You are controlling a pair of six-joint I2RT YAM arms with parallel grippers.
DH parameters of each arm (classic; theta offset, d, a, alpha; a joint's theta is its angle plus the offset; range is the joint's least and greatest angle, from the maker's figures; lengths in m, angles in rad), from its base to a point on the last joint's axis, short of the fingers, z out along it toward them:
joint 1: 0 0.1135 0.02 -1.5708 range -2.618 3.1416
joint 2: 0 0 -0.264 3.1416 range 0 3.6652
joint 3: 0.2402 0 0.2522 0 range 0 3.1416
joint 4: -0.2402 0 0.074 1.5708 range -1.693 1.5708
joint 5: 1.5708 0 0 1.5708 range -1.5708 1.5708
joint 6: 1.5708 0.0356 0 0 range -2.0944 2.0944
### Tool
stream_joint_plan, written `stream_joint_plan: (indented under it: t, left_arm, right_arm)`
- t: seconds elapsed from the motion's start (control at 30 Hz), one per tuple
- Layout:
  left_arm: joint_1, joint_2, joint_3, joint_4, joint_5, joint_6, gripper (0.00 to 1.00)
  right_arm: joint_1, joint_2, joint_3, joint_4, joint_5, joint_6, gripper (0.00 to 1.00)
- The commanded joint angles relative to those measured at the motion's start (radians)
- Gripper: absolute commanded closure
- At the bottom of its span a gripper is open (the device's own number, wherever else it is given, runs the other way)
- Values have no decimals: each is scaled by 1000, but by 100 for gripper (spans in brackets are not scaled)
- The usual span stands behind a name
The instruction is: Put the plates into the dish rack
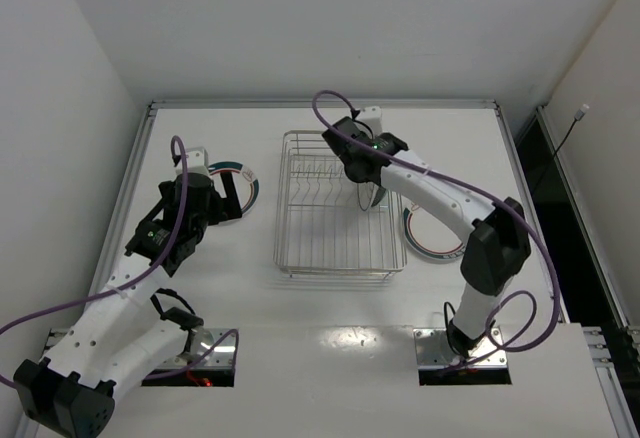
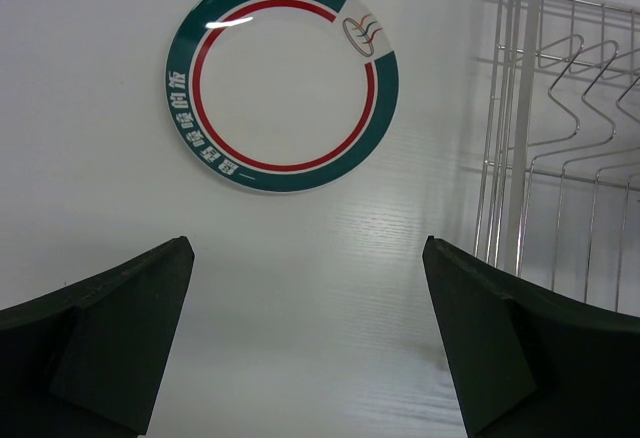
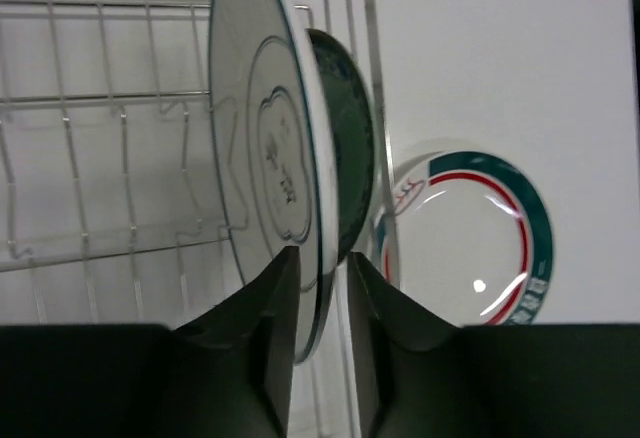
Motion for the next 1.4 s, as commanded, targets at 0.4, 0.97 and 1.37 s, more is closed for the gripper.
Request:
stream_joint_plan:
  t: [0.4, 0.97, 1.37]
  left_arm:
    - [12, -17, 7, 0, -14, -8, 1]
    - [12, -28, 7, 9, 6, 11, 1]
    - [12, -28, 7, 9, 6, 11, 1]
  right_arm:
    - [-86, -518, -193, 75, -76, -54, 34]
    - [-1042, -807, -962, 301, -920, 101, 26]
    - [-1255, -593, -1206, 569, -1244, 121, 40]
